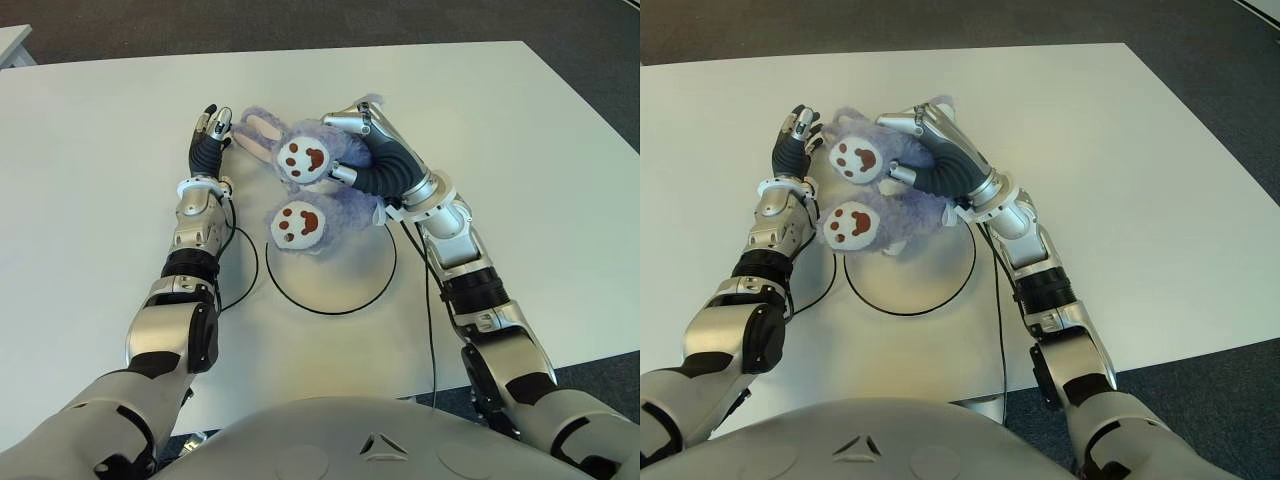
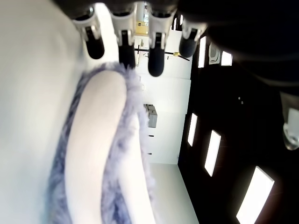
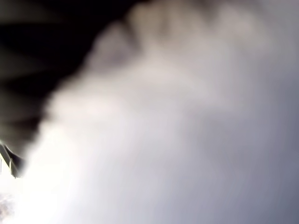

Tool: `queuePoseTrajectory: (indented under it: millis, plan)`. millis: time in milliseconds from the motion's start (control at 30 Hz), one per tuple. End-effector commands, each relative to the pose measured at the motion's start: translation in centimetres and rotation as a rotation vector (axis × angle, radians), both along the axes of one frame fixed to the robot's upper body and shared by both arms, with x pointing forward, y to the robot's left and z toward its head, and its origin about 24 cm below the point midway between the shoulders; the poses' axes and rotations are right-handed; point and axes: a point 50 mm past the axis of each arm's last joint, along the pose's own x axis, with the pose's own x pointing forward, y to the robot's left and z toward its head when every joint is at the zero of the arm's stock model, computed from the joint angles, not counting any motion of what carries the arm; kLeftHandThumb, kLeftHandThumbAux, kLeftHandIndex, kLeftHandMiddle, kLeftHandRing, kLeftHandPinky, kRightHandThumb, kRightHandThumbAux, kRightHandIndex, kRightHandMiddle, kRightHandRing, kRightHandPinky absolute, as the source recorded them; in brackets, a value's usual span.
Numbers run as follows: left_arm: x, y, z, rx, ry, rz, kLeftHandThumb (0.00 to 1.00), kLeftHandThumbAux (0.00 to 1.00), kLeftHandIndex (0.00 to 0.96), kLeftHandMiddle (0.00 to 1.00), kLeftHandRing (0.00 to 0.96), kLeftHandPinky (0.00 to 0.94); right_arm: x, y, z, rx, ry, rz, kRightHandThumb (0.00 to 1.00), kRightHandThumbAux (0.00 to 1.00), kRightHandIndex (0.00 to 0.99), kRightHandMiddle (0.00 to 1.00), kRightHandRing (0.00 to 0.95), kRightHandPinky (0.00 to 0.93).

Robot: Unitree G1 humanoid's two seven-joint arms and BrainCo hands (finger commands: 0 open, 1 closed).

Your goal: Put the doll into the plate.

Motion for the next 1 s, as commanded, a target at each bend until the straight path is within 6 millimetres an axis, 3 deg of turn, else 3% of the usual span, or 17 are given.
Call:
queuePoseTrajectory:
  millis: [33, 633, 1000]
  plan:
    - [-0.7, 0.3, -1.6, -0.006, 0.077, 0.003, 0.000, 0.417, 0.005, 0.159, 0.132, 0.033, -0.2, 0.0, -0.4, -0.017, 0.018, -0.014, 0.733, 0.710, 0.439, 0.808, 0.820, 0.842]
    - [-0.7, 0.3, -1.6, -0.004, 0.076, 0.001, 0.000, 0.416, 0.003, 0.165, 0.143, 0.014, -1.0, 0.2, -1.3, -0.090, 0.059, 0.019, 0.729, 0.709, 0.440, 0.813, 0.819, 0.842]
    - [-0.7, 0.3, -1.6, -0.004, 0.082, 0.007, 0.000, 0.420, 0.008, 0.174, 0.154, 0.052, -1.3, 0.6, -2.4, -0.118, 0.107, 0.055, 0.719, 0.710, 0.439, 0.800, 0.806, 0.816]
